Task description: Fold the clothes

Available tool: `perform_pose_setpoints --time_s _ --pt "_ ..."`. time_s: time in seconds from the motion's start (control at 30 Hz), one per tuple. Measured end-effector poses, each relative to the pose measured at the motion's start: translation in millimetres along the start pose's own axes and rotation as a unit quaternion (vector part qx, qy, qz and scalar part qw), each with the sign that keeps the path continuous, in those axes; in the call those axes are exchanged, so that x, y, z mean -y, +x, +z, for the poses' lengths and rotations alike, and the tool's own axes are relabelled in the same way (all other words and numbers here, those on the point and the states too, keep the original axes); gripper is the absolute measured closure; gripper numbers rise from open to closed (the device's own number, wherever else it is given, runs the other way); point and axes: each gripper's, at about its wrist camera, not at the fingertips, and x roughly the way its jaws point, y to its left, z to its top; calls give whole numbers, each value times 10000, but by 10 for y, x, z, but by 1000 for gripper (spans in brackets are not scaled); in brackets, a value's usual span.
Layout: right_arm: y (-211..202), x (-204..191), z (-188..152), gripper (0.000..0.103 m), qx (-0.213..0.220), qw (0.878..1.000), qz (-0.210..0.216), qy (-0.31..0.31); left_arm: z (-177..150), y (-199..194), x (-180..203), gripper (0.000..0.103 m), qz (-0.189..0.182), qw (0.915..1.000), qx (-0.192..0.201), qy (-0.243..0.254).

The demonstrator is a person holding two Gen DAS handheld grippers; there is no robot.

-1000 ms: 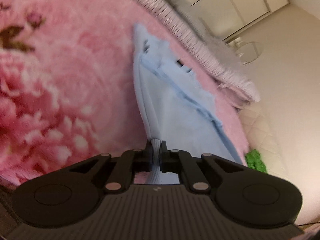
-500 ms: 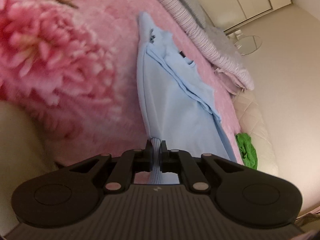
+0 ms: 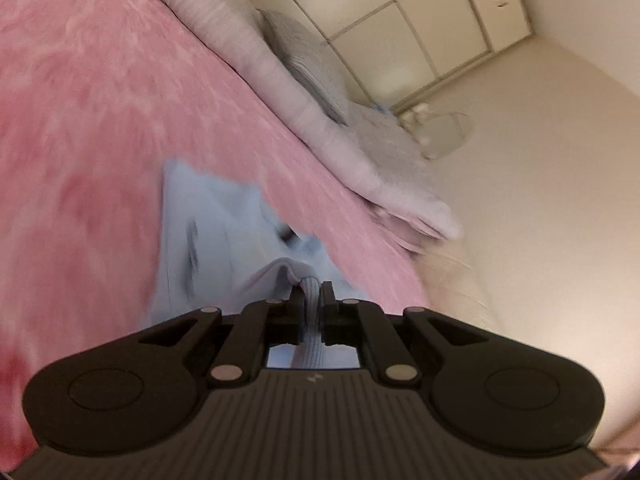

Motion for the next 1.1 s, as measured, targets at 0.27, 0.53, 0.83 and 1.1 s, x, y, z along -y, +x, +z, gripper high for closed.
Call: perform_pose_setpoints --time_s 0.27,0.53,0.83,1.1 --pt "1039 591 554 60 -62 9941 -804 731 585 787 -556 81 1228 9914 217 -385" --pt "1082 867 478 59 -664 9926 -839 -581 529 998 -538 69 1032 9891 -555 897" --pt "1339 771 400 59 -1038 9804 -773 -1487 513 1386 -505 69 1182 9752 -1034 1557" --pt "1468 635 254 99 -1245 9587 -1062 -2328 324 1460 -332 99 1353 9552 -1073 2402"
